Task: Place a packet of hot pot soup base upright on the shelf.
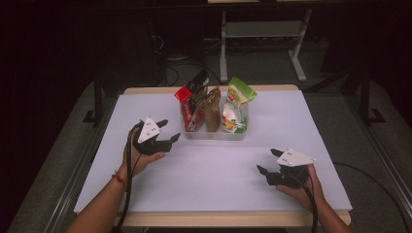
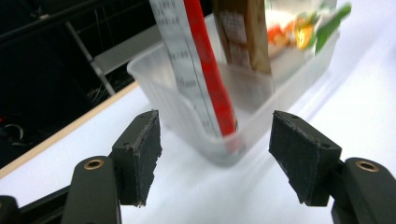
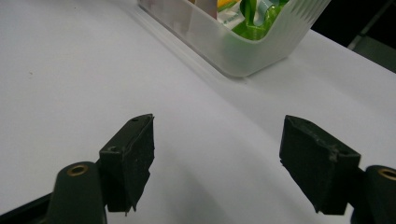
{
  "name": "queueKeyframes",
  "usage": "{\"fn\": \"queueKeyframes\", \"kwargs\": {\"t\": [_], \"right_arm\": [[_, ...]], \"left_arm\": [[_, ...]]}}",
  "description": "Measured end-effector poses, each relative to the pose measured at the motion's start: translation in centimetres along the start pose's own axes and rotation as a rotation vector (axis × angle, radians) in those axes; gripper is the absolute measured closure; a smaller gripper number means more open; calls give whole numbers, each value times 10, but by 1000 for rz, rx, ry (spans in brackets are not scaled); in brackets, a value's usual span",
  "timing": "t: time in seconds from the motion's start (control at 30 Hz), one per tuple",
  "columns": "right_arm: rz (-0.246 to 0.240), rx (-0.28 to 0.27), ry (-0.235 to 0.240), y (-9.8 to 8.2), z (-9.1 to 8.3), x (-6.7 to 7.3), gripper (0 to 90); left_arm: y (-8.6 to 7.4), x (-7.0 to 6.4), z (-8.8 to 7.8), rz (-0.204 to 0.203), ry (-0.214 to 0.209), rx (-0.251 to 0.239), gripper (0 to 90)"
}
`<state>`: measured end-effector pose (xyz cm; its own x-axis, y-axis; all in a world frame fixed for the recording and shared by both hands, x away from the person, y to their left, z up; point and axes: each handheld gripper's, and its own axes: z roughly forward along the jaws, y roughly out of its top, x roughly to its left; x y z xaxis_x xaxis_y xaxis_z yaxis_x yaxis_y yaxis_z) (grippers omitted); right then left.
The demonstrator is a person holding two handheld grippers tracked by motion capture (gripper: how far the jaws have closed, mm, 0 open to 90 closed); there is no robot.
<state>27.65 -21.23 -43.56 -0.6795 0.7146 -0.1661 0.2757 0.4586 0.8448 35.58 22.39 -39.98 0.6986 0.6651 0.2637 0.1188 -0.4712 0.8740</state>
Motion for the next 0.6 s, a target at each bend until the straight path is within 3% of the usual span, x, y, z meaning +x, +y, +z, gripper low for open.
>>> {"fn": "queueKeyframes", "kwargs": {"t": [0.23,0.6], "right_arm": [[6,4,-13,-2,-2,-3,255],[-23,14,-36,-2,-5,1,255]], "left_arm": [[-11,-2,-13,6,-17,27,316],[-31,-9,-29,11,-44,88,307]]}}
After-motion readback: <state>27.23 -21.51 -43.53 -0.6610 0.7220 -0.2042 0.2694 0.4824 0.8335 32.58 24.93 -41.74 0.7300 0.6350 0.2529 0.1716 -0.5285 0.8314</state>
